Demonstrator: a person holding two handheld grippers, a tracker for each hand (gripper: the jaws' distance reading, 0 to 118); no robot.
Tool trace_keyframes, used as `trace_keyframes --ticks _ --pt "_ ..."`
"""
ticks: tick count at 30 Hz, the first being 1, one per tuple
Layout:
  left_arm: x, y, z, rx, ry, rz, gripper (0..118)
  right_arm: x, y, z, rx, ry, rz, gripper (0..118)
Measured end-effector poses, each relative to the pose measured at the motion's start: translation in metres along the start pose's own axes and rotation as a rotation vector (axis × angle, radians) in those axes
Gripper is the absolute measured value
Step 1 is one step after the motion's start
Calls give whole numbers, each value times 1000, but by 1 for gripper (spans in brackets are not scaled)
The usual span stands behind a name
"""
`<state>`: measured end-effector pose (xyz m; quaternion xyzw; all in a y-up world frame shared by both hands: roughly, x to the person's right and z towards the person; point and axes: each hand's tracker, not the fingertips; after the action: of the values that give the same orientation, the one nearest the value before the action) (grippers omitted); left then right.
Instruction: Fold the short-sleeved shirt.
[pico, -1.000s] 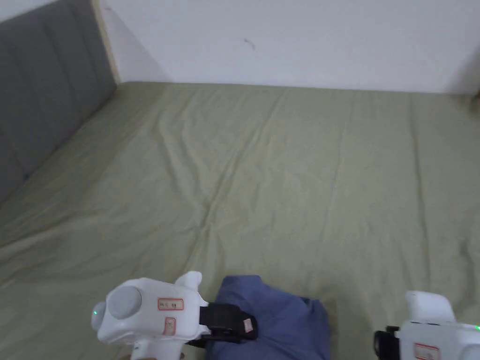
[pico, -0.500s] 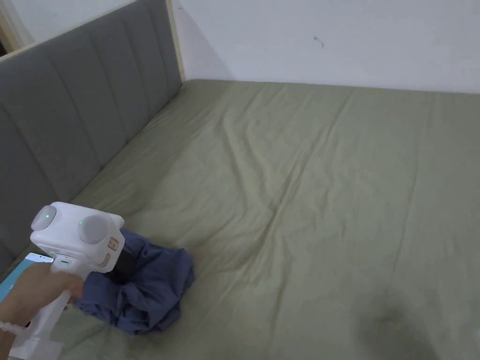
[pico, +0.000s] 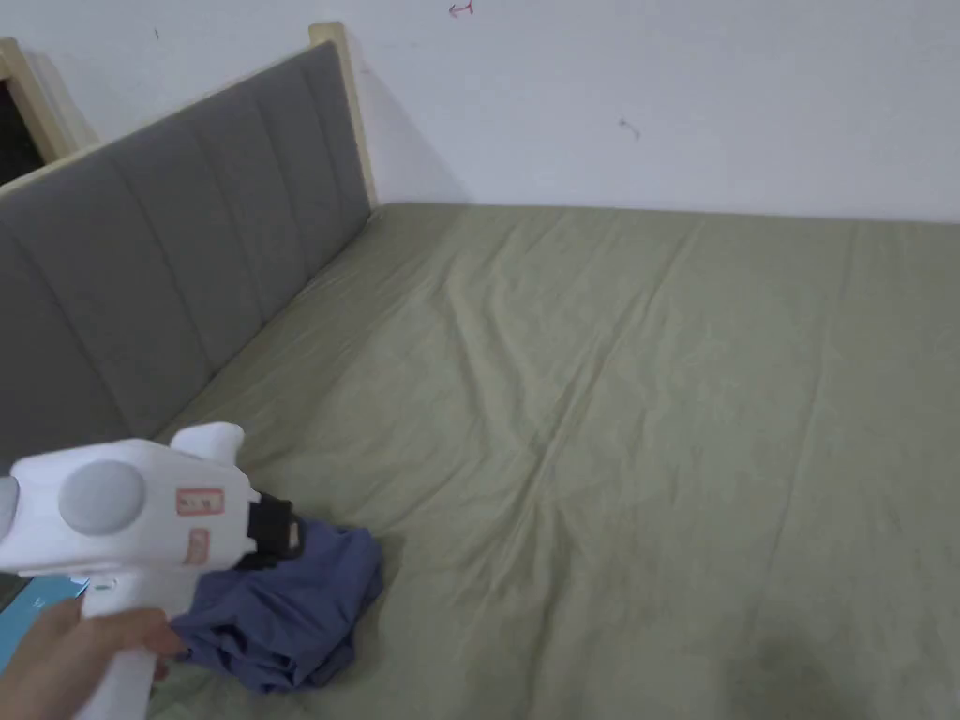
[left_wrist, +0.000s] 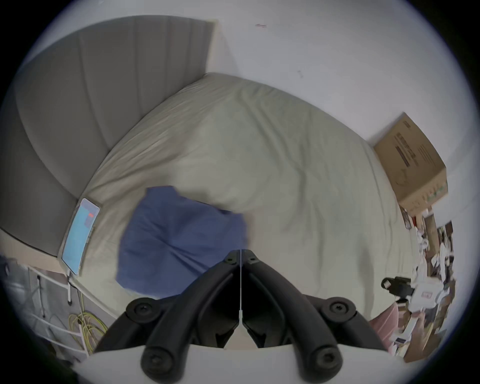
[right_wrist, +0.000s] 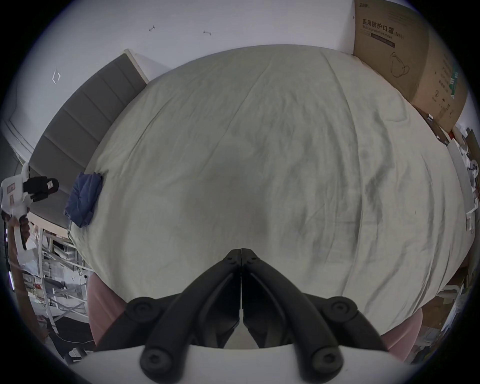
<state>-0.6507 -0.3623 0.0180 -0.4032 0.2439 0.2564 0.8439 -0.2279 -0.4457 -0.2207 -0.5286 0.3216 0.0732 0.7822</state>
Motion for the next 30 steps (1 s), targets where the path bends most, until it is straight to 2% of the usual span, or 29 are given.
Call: trace_keyframes --ticks 4,9,13,15,21,23,27,30 --pt "77 -29 16 85 -2 -49 0 24 -7 23 65 17 -13 0" --pt "160 -69 32 199 16 -170 0 49 0 40 256 -12 -9 0" --pt "208 -90 56 354 22 -169 0 38 2 81 457 -128 64 0" --pt "223 -99 71 478 -31 -193 0 26 -1 108 547 -167 78 0" --pt "260 -121 104 659 24 -257 0 10 -17 174 820 -253 82 0" --pt "268 -122 113 687 21 -247 0 5 -18 195 884 -278 93 0" --pt "280 -124 129 778 45 -266 0 -9 -23 216 977 -367 169 0" --pt "288 -129 143 824 37 -279 0 -12 -27 227 992 -333 173 0"
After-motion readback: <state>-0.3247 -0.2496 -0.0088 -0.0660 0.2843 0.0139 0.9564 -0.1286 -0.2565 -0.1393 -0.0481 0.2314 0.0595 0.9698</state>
